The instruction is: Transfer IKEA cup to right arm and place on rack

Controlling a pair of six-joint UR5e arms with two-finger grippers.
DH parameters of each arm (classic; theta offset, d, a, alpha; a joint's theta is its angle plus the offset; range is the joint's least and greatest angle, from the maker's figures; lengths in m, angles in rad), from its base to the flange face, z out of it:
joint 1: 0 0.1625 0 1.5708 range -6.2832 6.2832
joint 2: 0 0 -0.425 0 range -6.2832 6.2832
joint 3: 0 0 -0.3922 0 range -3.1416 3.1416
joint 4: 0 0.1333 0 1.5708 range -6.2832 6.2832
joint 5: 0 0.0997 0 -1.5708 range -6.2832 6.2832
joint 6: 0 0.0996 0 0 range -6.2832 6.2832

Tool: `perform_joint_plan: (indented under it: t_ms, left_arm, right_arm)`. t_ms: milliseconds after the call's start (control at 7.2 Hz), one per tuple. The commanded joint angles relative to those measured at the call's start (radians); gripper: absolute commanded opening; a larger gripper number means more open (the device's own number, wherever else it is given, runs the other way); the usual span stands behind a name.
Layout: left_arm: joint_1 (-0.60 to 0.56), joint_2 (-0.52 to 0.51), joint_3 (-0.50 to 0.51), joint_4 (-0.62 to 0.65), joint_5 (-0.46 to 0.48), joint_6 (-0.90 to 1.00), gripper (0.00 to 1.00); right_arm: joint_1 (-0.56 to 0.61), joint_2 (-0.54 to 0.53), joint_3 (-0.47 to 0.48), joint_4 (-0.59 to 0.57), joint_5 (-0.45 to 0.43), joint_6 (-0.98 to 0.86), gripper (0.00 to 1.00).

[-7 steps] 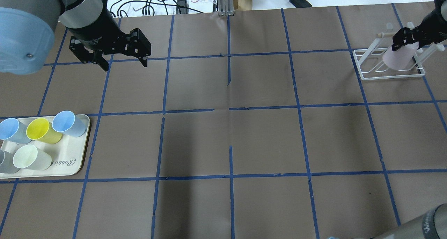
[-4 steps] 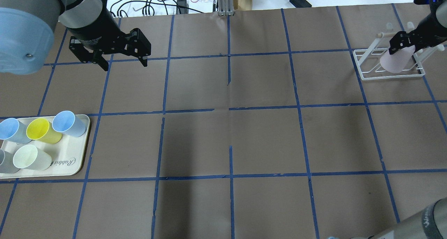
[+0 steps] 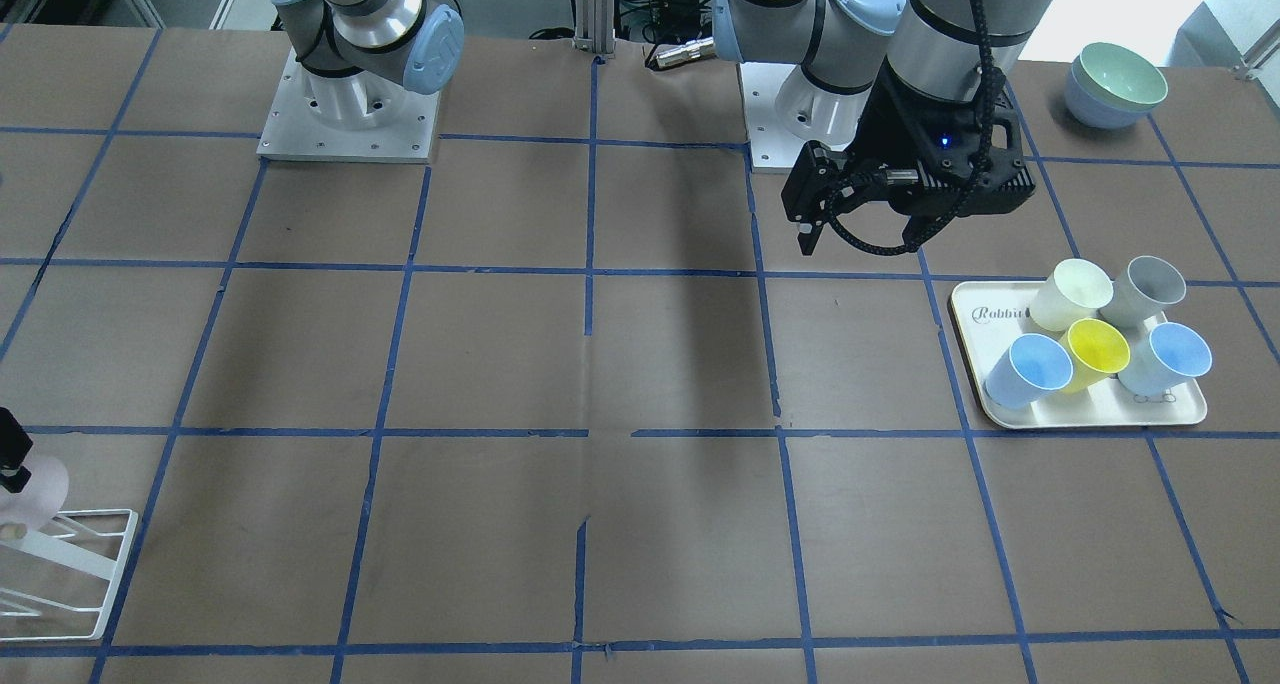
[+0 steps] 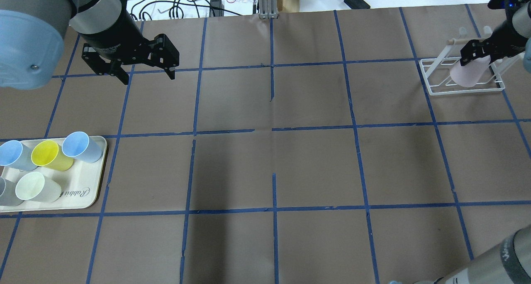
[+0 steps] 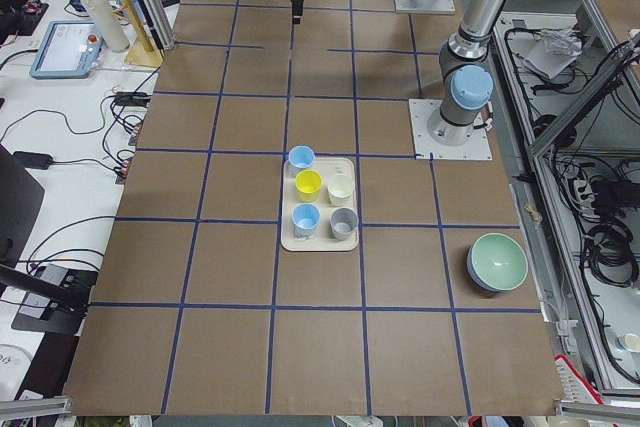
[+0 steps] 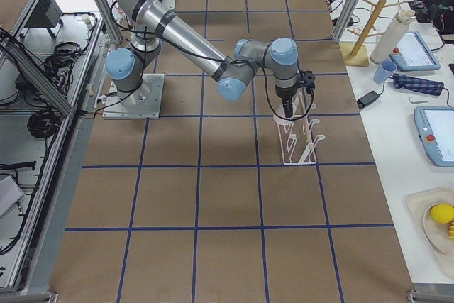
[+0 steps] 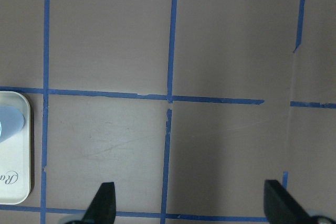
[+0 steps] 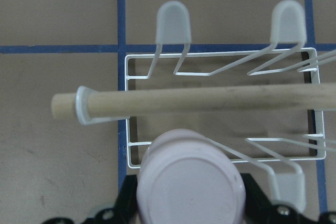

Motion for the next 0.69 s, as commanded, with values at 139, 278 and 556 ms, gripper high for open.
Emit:
perform_joint_plan:
  t_ms: [139,278,556]
  left_arm:
    - [0.002,-0.002,0.006,0.004,-0.003,0.000,1.00]
    - [0.011,-0.004,0.018,-0.004,-0.001,0.000,1.00]
    - [0.009,-0.008,0.030,-0.024,0.002,0.000,1.00]
  right_arm:
    - [0.002,0.000,0.001,0.007,-0.002,0.008,1.00]
    - [0.002,-0.009,-0.001,0.015,-0.002,0.008,1.00]
    - [0.003,-0.079,-0.001,0.103,-0.007,0.010,1.00]
